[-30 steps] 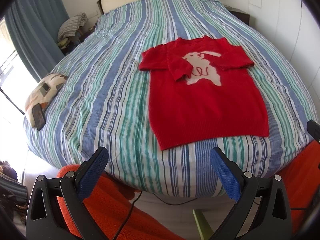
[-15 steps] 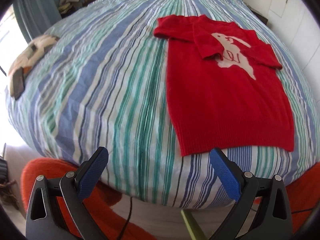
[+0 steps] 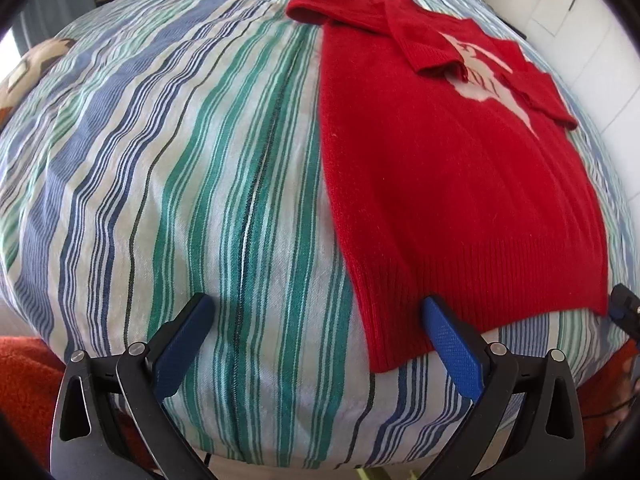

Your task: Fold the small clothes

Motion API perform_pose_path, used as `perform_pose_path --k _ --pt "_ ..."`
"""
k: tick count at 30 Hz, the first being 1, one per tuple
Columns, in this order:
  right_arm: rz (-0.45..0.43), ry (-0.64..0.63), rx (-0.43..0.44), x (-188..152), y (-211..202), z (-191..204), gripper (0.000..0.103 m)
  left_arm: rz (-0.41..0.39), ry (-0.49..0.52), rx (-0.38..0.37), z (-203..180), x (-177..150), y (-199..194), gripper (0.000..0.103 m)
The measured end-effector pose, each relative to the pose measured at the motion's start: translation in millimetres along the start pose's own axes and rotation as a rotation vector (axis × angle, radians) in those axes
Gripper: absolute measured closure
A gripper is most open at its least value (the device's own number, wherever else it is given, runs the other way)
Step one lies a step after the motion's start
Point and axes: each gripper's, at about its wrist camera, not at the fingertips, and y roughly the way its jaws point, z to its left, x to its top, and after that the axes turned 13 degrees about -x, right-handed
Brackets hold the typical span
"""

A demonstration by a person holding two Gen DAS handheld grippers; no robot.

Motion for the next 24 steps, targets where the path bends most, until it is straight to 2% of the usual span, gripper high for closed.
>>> perform_pose_path --k 1,3,4,5,6,7,8,12,17,20,22,24 --pt "0.001 0.006 0.003 1 0 -2 0.02 -0.005 -0.013 -0.014 0 1 -3 0.001" --pt "0.004 0.01 0.018 3 1 -3 0.031 -0.018 -0.046 -0.054 1 4 -8 0.005" --pt "0.01 0.004 0.02 5 4 -2 0.054 -0.019 -0.049 -0.064 0 5 -9 0.022" --pt "0.017 -0.002 0.006 7 6 -1 0.081 -0.018 -0.04 -0.05 0 6 -9 0.045" --pt "0.021 -0.005 -0.02 8 8 -2 0.094 -0.016 -0.028 -0.087 -2 7 -9 0.063" --pt "0.024 0.002 -0.025 10 7 -3 0.096 -0.009 -0.032 -0.142 -3 7 -9 0.099" --pt "0.022 0.005 -0.031 10 3 -2 0.096 -0.009 -0.041 -0.142 -4 6 -12 0.1" --pt "-0.012 -0.05 -0.148 10 -32 8 0.098 -0.038 0.012 -0.103 -6 -3 -42 0.101" --pt "0.017 -0.017 -0.182 2 -60 8 0.099 -0.041 0.077 -0.02 -10 -13 -67 0.101" --pt "0.06 -0.054 -0.243 -1 -45 6 0.099 0.016 0.121 0.098 -14 -11 -37 0.101" --pt "0.127 0.001 -0.245 -1 -17 -11 0.099 0.072 0.116 0.132 -9 -11 -10 0.101" --pt "0.144 0.04 -0.231 1 -4 -21 0.099 0.07 0.145 0.163 -14 -12 -4 0.101"
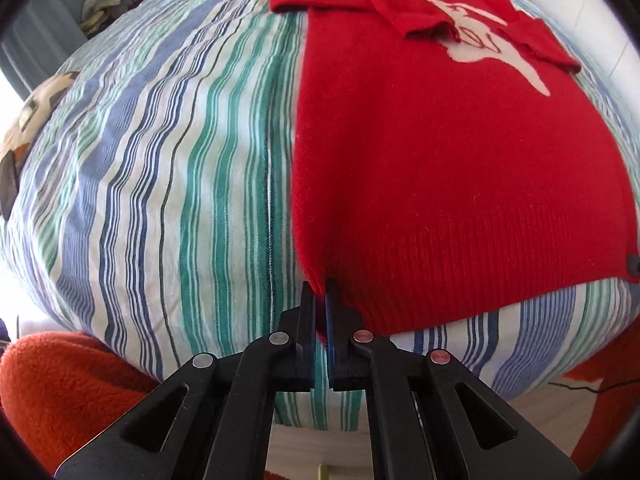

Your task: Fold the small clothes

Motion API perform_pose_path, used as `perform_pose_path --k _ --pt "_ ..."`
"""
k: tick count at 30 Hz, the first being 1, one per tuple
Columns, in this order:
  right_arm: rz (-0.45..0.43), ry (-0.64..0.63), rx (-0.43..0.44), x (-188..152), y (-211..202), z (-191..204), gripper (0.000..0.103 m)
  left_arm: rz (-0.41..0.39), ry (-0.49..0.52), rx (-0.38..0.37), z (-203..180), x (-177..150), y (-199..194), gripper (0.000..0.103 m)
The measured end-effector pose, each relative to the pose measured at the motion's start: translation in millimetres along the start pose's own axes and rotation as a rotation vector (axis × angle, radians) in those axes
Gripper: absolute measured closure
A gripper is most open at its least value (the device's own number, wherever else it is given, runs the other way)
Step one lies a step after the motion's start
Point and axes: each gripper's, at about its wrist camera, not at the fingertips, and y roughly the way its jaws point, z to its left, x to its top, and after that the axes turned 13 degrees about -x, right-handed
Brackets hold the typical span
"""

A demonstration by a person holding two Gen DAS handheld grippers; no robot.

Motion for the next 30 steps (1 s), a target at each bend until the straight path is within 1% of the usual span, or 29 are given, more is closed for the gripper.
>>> perform_pose_path --k 2,4,7,9,10,11,12,13,15,17,18,21,22,23,24,25,27,29,30 --pt "-0.011 -0.024 -0.016 3 2 3 0.099 -0.005 0.02 0.021 -4 2 3 0.1" --pt "-0.016 -0.045 -0.026 4 2 5 0.099 -0.012 0.026 0.027 -4 0 4 0.1" --pt "-0.023 -0.05 -0.02 -1 1 5 0.098 -0.017 0.032 0.042 -6 1 2 0.095" --pt "-0.015 -0.052 0.003 -1 -4 3 0.09 -0.007 0.028 0.051 -5 0 -3 0.078" --pt "-0.01 -0.059 0.003 -3 -8 4 0.079 0.001 0.019 0.05 -3 0 -6 0.049" --pt "-0.01 -0.06 -0.004 -2 -14 1 0.065 0.007 -0.001 0.047 0 -2 -12 0.018" --pt "-0.026 -0.059 -0.022 2 -24 -3 0.059 -0.005 -0.029 0.03 6 -5 -22 0.012" --pt "-0.061 -0.067 -0.053 7 -36 -6 0.054 -0.031 -0.061 0.002 13 -7 -34 0.014" --pt "-0.152 -0.132 -0.135 23 -64 -7 0.054 -0.11 -0.131 -0.042 29 -9 -59 0.014" --pt "-0.247 -0.233 -0.219 48 -87 5 0.051 -0.21 -0.186 -0.053 45 -3 -80 0.013" --pt "-0.285 -0.287 -0.239 62 -93 15 0.049 -0.258 -0.204 -0.046 52 2 -86 0.012" --pt "-0.377 -0.459 -0.226 102 -94 59 0.045 -0.367 -0.248 0.002 77 19 -84 0.011" --pt "-0.393 -0.524 -0.217 113 -86 77 0.043 -0.396 -0.261 0.015 83 19 -81 0.011" --pt "-0.39 -0.584 -0.196 125 -73 96 0.043 -0.409 -0.273 0.028 89 17 -76 0.011" --pt "-0.378 -0.628 -0.173 135 -57 114 0.043 -0.386 -0.298 0.037 94 17 -69 0.011" --pt "-0.367 -0.661 -0.162 144 -41 130 0.043 -0.354 -0.322 0.024 99 17 -64 0.012" --pt "-0.354 -0.72 -0.2 159 -5 158 0.043 -0.343 -0.338 0.001 96 12 -64 0.012" --pt "-0.358 -0.742 -0.248 171 29 177 0.043 -0.352 -0.327 0.016 94 11 -65 0.012" --pt "-0.352 -0.735 -0.273 177 44 181 0.044 -0.352 -0.321 0.016 92 11 -65 0.012"
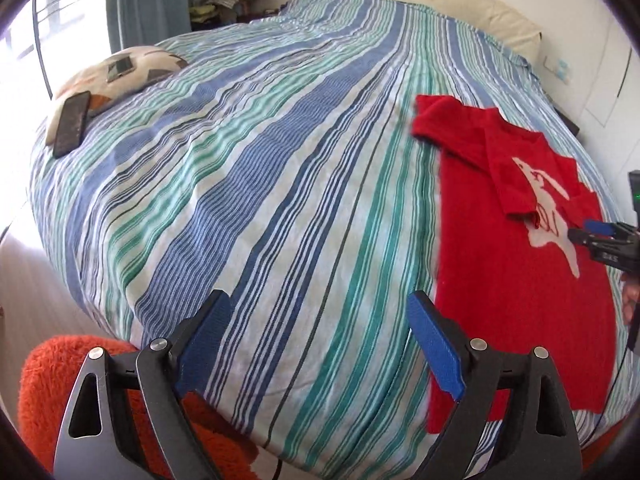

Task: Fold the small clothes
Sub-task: 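Grasp the folded sleeve lying on the rabbit with the right tool, then pull the held sleeve outward away from the sweater body with the right tool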

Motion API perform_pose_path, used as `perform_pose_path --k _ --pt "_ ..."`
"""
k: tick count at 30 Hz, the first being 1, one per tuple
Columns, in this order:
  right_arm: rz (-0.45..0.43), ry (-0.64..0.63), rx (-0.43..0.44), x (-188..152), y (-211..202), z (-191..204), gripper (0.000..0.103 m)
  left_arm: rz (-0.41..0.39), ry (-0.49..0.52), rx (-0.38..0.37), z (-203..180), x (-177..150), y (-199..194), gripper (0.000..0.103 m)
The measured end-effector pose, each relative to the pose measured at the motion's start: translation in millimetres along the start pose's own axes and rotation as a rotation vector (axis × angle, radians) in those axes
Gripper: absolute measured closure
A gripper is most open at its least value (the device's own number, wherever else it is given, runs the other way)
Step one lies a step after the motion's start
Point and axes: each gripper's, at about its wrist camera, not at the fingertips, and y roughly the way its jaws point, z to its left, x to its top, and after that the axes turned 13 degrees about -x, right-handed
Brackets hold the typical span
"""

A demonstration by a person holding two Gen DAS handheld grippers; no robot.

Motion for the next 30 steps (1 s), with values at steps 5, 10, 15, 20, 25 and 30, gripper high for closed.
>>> perform_pose_path --k 5,10,15,20,25,30 --pt "0.019 0.288 0.008 -8 10 -69 0.095 0.011 0.013 -0.012 -6 -2 2 0.012" --pt "-0.04 0.626 -0.127 -73 -45 -220 0.095 0.032 0.037 -0.011 -13 -4 8 0.012" --pt "0.051 0.839 -0.268 -163 -50 -326 0.095 0.038 0.089 0.015 -25 -8 12 0.012" --pt "0.15 0.99 -0.256 -232 -28 -350 0.096 0.049 0.148 0.055 -34 -12 15 0.012" --pt "0.182 1.196 -0.155 -287 -3 -364 0.096 0.058 0.158 0.073 -33 -13 17 0.012" --pt "0.095 1.344 0.032 -309 -2 -373 0.086 0.067 0.167 0.083 -35 -15 19 0.012"
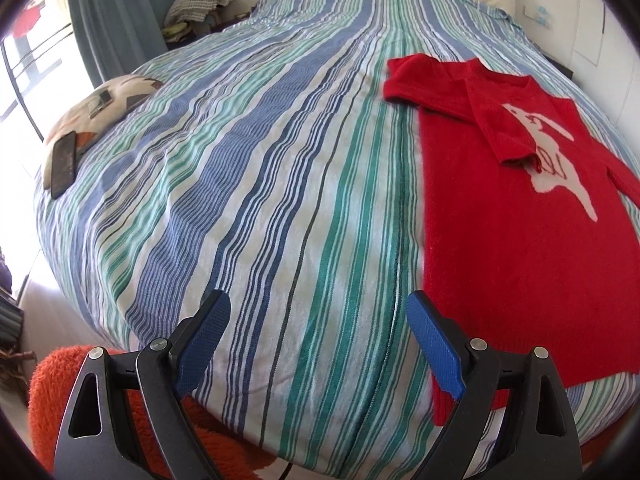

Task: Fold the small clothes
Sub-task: 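Pull the held sleeve outward away from the sweater body with the right tool, then open the right tool to lay the straightened sleeve flat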

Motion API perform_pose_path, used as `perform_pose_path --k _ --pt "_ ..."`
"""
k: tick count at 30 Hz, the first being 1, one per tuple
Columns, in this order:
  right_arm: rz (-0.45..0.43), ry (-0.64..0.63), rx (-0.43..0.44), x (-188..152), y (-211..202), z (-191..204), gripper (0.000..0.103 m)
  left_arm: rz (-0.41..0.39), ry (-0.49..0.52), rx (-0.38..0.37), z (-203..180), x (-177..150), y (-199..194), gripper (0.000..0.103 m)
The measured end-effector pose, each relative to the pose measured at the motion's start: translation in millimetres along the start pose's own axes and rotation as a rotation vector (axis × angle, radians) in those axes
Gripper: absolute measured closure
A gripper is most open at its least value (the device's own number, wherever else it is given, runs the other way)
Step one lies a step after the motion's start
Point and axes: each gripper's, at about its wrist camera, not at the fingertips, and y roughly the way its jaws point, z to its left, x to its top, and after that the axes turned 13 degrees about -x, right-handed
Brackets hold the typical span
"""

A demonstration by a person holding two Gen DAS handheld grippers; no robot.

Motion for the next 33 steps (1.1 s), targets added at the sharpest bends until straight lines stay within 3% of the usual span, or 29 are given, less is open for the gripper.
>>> perform_pose_path --k 2,4,6,7,8,12,17,23,27,29,30,33 --pt "0.018 0.044 0.076 0 1 -2 0.063 0.0 0.009 0.002 -2 0 0 0.012" --pt "0.025 0.049 0.104 1 4 0 0.057 0.002 0.019 0.006 -4 -1 1 0.012" --pt "0.043 0.01 0.071 1 11 9 0.057 0.008 0.03 0.012 -6 -1 3 0.012" --pt "0.043 -0.02 0.029 1 12 15 0.072 0.011 0.036 0.015 -7 -2 3 0.012" --pt "0.034 -0.055 -0.028 1 13 21 0.099 0.013 0.041 0.018 -7 -2 4 0.012" --pt "-0.032 -0.162 -0.239 -1 6 24 0.101 0.019 0.048 0.025 -7 -3 5 0.012" --pt "-0.055 -0.216 -0.306 -9 12 30 0.101 0.035 0.042 0.032 -6 -3 8 0.012" --pt "-0.074 -0.263 -0.322 -12 9 36 0.1 0.043 0.052 0.037 -7 -3 9 0.012" --pt "-0.087 -0.307 -0.34 -15 2 41 0.08 0.058 0.084 0.057 -14 -5 11 0.012" --pt "-0.104 -0.31 -0.367 -17 -7 41 0.048 0.054 0.101 0.067 -17 -4 5 0.012" --pt "-0.123 -0.307 -0.386 -20 -15 40 0.043 0.04 0.111 0.069 -20 -3 -2 0.012" --pt "-0.188 -0.313 -0.398 -38 -51 43 0.041 -0.034 0.157 0.035 -34 8 -32 0.012"
